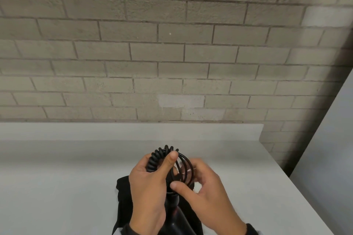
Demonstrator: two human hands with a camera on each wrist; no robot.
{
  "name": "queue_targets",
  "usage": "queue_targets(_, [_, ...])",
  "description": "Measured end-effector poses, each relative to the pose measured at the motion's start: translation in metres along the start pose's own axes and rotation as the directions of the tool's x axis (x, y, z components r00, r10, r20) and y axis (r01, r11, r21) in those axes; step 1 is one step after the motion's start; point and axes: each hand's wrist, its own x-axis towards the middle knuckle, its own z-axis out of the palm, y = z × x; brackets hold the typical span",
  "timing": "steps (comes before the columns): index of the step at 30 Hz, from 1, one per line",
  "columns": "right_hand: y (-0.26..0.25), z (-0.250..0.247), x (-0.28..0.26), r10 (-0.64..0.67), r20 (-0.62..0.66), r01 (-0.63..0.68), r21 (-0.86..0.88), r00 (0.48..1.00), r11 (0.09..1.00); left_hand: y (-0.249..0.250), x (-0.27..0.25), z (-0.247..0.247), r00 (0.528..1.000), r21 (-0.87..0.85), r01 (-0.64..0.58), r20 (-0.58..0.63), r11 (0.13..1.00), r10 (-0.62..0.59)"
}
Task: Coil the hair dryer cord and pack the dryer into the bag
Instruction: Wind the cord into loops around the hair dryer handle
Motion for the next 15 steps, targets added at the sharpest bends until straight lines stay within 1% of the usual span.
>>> queue_targets(1, [0.002, 0.004, -0.003, -0.032, -0.117, 0.024, -0.066, 0.993, 0.998, 0.000, 0.000, 0.001, 0.999, 0.006, -0.011, -0.035, 1.000, 0.011])
queue_targets(2, [0.002, 0.008, -0.006, -0.115, -0.220, 0.083, -0.152, 0.969, 0.985, 0.001, 0.000, 0.002, 0.997, 0.009, -0.018, -0.068, 1.000, 0.019])
queue_targets(3, [0.002, 0.012, -0.008, -0.238, -0.272, 0.169, -0.255, 0.933, 0.952, 0.001, -0.001, 0.003, 0.995, 0.007, -0.026, -0.099, 1.000, 0.026])
queue_targets(4, [0.004, 0.017, -0.011, -0.358, -0.276, 0.255, -0.347, 0.892, 0.902, 0.000, -0.001, 0.003, 0.991, 0.009, -0.037, -0.125, 0.999, 0.038])
queue_targets(5, [0.005, 0.024, -0.013, -0.445, -0.269, 0.315, -0.412, 0.854, 0.855, -0.002, -0.001, 0.004, 0.988, 0.019, -0.050, -0.146, 0.999, 0.053])
queue_targets(6, [0.006, 0.031, -0.015, -0.492, -0.273, 0.341, -0.451, 0.827, 0.825, -0.003, -0.002, 0.005, 0.984, 0.035, -0.063, -0.162, 0.997, 0.068])
queue_targets(7, [0.006, 0.036, -0.017, -0.502, -0.288, 0.338, -0.467, 0.816, 0.817, -0.005, -0.002, 0.005, 0.980, 0.053, -0.077, -0.178, 0.996, 0.085])
queue_targets(8, [0.005, 0.041, -0.017, -0.490, -0.310, 0.317, -0.468, 0.815, 0.825, -0.007, -0.002, 0.005, 0.976, 0.067, -0.091, -0.193, 0.994, 0.102])
queue_targets(11, [-0.003, 0.047, -0.017, -0.413, -0.348, 0.245, -0.435, 0.841, 0.866, -0.009, -0.003, 0.005, 0.961, 0.104, -0.130, -0.231, 0.986, 0.151])
queue_targets(13, [-0.008, 0.047, -0.016, -0.337, -0.331, 0.181, -0.422, 0.882, 0.889, -0.007, -0.006, 0.006, 0.956, 0.132, -0.161, -0.224, 0.978, 0.187])
queue_targets(14, [-0.009, 0.046, -0.016, -0.281, -0.312, 0.137, -0.412, 0.908, 0.901, -0.006, -0.007, 0.006, 0.956, 0.143, -0.174, -0.215, 0.974, 0.202])
queue_targets(15, [-0.011, 0.044, -0.016, -0.198, -0.294, 0.078, -0.374, 0.935, 0.924, -0.005, -0.008, 0.006, 0.956, 0.153, -0.185, -0.201, 0.971, 0.214])
